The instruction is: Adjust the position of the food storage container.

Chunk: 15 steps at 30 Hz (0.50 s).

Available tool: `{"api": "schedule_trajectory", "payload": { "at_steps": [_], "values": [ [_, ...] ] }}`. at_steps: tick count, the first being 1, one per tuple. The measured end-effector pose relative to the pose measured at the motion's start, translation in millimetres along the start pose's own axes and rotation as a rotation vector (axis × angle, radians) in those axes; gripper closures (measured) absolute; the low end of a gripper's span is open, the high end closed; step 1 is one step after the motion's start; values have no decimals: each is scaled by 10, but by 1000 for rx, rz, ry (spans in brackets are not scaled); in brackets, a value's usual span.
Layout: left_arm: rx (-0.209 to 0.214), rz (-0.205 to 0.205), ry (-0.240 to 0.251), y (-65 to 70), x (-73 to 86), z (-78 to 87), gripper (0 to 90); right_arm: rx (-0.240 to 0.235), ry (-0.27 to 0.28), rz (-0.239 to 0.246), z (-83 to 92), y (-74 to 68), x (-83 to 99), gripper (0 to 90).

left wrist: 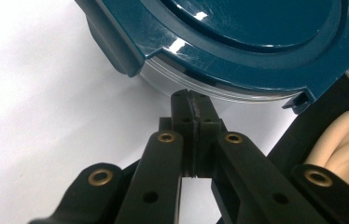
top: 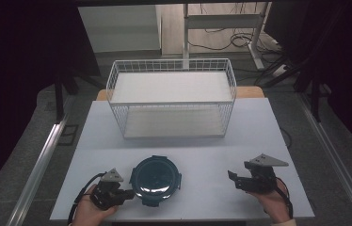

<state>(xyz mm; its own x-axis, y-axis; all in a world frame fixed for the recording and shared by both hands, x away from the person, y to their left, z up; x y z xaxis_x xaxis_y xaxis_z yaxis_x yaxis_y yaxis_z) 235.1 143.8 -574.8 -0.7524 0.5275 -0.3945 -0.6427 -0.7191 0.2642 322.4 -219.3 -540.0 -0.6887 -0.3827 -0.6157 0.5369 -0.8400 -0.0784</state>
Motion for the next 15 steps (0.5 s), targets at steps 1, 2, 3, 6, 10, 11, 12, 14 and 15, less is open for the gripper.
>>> {"api": "schedule_trajectory", "payload": {
  "at_steps": [1,2,3,6,10,11,12,14,15],
  "values": [
    [4,3,3,10,-23,-12,900,0,0,0,1,-1,-1,241],
    [4,1,2,17,-47,-22,900,0,0,0,1,0,-1,241],
    [5,0,2,20,-63,-29,900,0,0,1,-1,3,0,241],
    [7,2,7,37,-137,-58,900,1,-2,-1,-2,15,4,241],
    [11,-9,8,84,-229,-89,900,1,-1,-2,3,14,2,241],
    [17,-14,7,101,-253,-96,900,2,-1,0,5,14,2,241],
    [17,-14,7,101,-253,-96,900,2,-1,0,5,14,2,241],
    [37,-24,7,150,-331,-134,900,2,-2,0,4,15,2,241],
    [40,-26,6,156,-357,-149,900,1,-2,-1,2,16,3,241]
  ]
}}
Point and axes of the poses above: each handheld gripper's, and its own axes: z roughly backward along the jaws, x roughly out of its underside, y roughly to its right, the point moved 9 cm from there along -z, roughly forward along the jaws, and after that the axes turned 12 degrees about -y, right-handed, at the moved point
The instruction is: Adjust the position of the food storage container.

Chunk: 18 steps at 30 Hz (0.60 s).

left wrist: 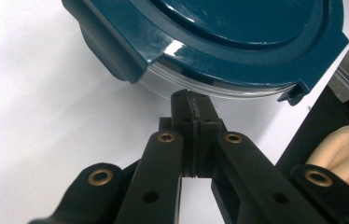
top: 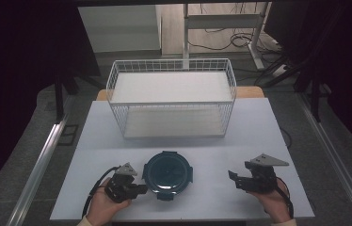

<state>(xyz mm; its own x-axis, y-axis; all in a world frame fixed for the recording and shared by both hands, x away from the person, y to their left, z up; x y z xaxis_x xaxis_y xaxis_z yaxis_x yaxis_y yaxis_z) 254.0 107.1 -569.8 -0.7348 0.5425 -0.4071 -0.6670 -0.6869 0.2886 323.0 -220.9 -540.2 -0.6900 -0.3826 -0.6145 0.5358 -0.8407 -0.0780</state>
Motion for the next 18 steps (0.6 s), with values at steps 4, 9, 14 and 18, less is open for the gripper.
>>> {"api": "schedule_trajectory", "payload": {
  "at_steps": [4,9,14,18],
  "values": [
    [-6,3,5,-13,-93,-33,900,1,1,-2,6,10,3,241],
    [-5,1,2,-17,-163,-68,900,1,1,-1,8,9,1,241],
    [-5,-2,0,-11,-216,-101,900,1,0,-1,6,11,2,241],
    [-5,-1,-2,-16,-260,-121,900,2,1,-2,9,16,1,241]
  ]
}}
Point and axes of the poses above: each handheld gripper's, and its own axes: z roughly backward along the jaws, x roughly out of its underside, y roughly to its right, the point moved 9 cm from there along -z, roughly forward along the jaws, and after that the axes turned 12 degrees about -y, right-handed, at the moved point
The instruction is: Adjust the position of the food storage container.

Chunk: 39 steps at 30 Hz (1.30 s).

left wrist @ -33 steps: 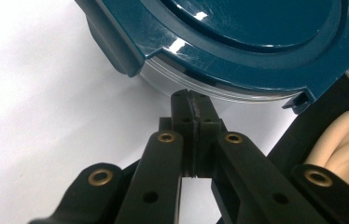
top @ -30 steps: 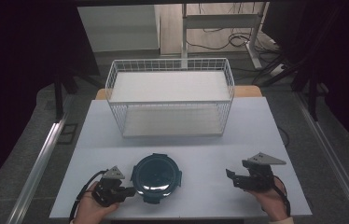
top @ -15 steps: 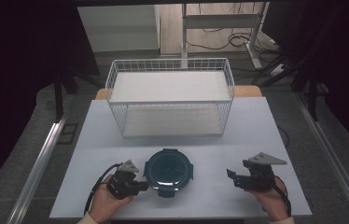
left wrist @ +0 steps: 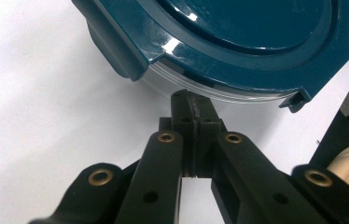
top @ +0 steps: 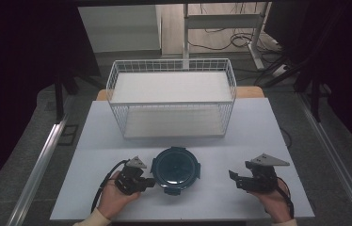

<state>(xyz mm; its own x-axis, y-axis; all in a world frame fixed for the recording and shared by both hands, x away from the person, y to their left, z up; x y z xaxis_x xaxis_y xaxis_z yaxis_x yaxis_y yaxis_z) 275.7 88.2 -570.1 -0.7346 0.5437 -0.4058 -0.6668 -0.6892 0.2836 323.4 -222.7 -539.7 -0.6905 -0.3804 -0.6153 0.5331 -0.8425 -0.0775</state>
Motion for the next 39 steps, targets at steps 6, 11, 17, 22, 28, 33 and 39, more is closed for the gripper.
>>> {"api": "schedule_trajectory", "payload": {
  "at_steps": [6,11,17,22,28,33,39],
  "values": [
    [11,1,-1,24,-62,-36,900,2,-3,0,-5,8,5,241],
    [18,-10,-6,63,-104,-66,900,4,-2,-3,-1,14,5,241],
    [22,-17,-10,85,-139,-95,900,7,-2,-11,-1,31,8,240],
    [23,-19,-5,80,-141,-96,900,7,0,-7,4,27,7,240],
    [32,-22,33,107,-98,22,900,-2,6,-7,26,18,-3,238],
    [6,2,87,86,-44,215,860,-9,9,-3,34,2,-12,237],
    [-42,4,141,53,-72,411,586,-20,15,1,52,-32,-36,221]
  ]
}}
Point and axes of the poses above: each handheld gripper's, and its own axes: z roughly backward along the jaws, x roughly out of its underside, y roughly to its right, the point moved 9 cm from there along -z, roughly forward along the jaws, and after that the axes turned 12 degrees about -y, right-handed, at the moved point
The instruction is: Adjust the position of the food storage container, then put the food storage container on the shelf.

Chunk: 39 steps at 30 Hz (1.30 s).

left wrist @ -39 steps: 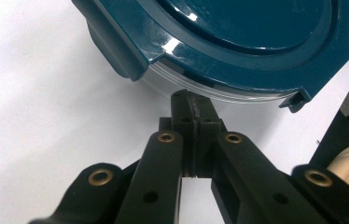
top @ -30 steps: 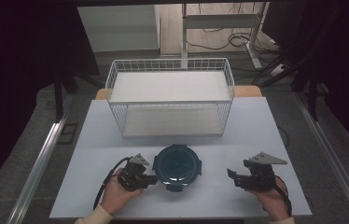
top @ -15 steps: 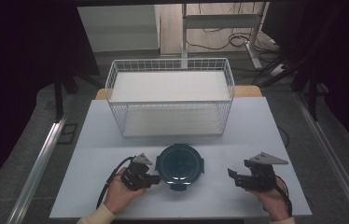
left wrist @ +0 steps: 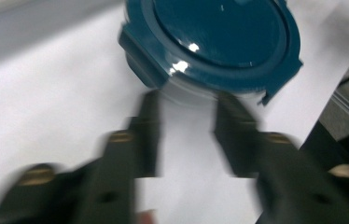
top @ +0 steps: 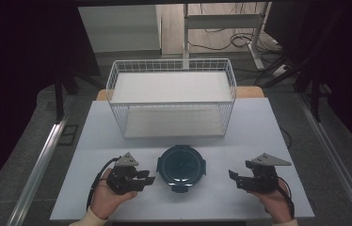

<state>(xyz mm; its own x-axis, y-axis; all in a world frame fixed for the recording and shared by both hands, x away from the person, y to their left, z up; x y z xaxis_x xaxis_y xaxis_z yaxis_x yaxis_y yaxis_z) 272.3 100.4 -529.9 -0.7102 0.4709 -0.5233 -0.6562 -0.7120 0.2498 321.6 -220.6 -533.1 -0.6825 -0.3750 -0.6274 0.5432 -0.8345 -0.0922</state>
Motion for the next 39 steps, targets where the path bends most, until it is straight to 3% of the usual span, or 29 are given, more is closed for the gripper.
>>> {"api": "schedule_trajectory", "payload": {
  "at_steps": [3,5,13,27,39],
  "values": [
    [-2,26,31,-21,-39,58,404,-38,12,-20,28,-42,-24,213],
    [4,50,42,-52,-49,87,334,-43,19,-10,41,-61,-38,210],
    [1,101,76,-185,-46,198,317,-63,11,2,34,-120,-40,208],
    [-16,96,79,-223,-57,207,309,-82,2,-12,48,-144,-46,212],
    [9,102,42,-218,-173,185,212,-157,-56,-71,14,-364,-145,198]
  ]
}}
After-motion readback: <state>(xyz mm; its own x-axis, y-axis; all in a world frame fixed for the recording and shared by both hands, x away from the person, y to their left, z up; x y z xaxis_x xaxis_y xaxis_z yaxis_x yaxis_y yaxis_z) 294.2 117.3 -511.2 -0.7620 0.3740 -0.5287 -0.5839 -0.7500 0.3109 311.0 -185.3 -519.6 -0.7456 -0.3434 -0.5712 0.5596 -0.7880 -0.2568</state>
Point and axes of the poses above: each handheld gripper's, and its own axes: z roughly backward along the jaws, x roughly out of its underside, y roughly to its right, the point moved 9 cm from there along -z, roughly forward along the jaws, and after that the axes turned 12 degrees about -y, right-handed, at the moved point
